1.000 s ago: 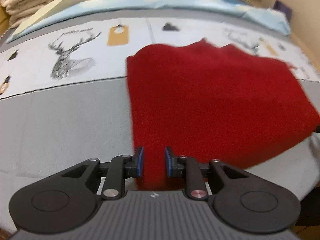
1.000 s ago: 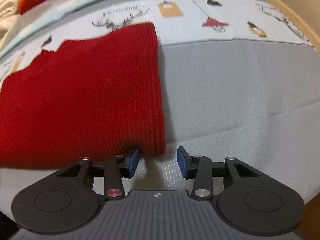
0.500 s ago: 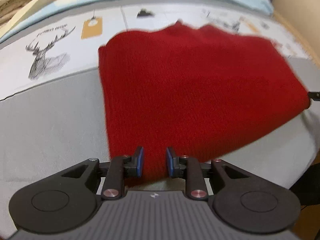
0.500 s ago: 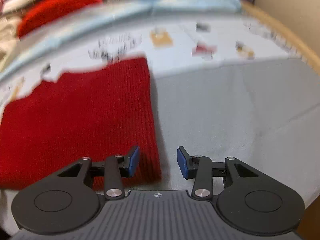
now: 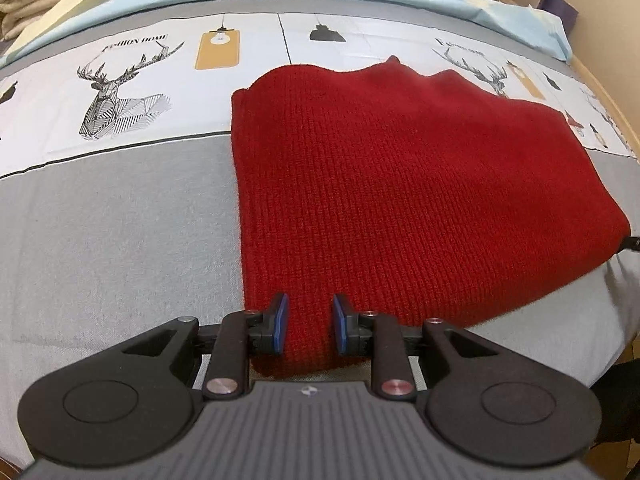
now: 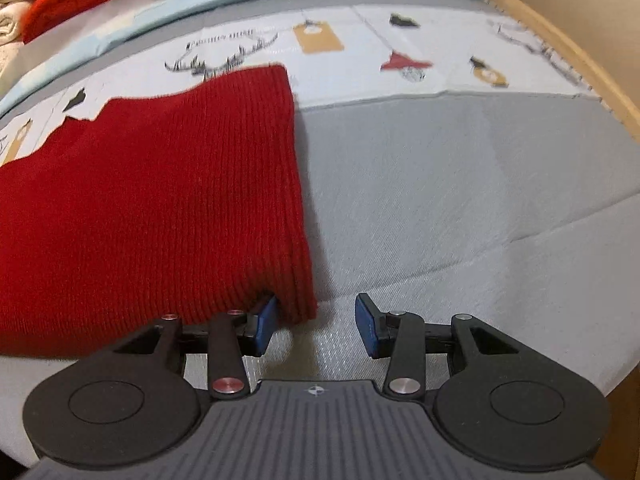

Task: Fold small clothes
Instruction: 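Press the folded sweater flat with both tools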

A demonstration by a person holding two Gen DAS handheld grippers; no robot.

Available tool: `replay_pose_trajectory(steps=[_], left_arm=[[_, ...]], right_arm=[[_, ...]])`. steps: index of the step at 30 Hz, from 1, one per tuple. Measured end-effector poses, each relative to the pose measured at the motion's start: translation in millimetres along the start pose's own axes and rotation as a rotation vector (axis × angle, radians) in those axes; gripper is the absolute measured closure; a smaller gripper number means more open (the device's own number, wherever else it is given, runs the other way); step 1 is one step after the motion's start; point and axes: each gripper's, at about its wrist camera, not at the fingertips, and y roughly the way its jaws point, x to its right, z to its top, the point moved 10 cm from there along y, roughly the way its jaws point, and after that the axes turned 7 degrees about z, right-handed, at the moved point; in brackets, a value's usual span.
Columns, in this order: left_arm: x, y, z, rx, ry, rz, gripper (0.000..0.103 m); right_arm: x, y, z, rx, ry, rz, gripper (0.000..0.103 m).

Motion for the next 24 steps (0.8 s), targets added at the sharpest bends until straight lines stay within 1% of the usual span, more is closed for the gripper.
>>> replay_pose_trajectory(steps=[4, 6, 8, 9, 11, 12, 15, 20, 22, 23, 24], left_arm=[[0, 7, -7, -0.034, 0.027, 0.021, 0.077], [-1, 7, -7, -0.036, 0.02, 0.019, 0.077], [-3, 7, -6, -0.035, 0.007, 0.014, 0.077], [-3, 7, -5, -0.032, 0.0, 0.012, 0.077], [-5, 5, -2, -0.018, -0.017, 0.007, 0.077], [-7, 2, 1, -0.003, -0.032, 0.006, 0.077], [-14, -7, 11, 0.041, -0.08, 0.004, 0.076], [-33, -30, 27, 0.135, -0.161, 0.024, 0.073], [-42, -40, 30, 0.169, -0.187, 0.028, 0.073], [-45, -44, 31, 0.18, -0.193, 0.03, 0.073], [-50, -48, 32, 0.193, -0.202, 0.033, 0.073]], right_arm=[[-2, -15, 10, 0.088, -0.048, -0.049, 0.059], [1, -14, 13, 0.104, -0.056, -0.069, 0.059], [4, -6, 8, 0.07, -0.046, -0.069, 0.056], [5, 0, 4, 0.034, -0.041, -0.067, 0.052], [5, 14, -10, -0.052, -0.05, -0.076, 0.051], [4, 16, -13, -0.064, -0.061, -0.086, 0.051], [-5, 6, -9, -0.003, -0.078, -0.106, 0.051], [-24, -21, -3, 0.132, -0.027, -0.063, 0.051], [-33, -28, -2, 0.178, -0.028, -0.045, 0.051], [-38, -28, -2, 0.19, -0.037, -0.041, 0.05], [-41, -23, -2, 0.18, -0.045, -0.042, 0.049]])
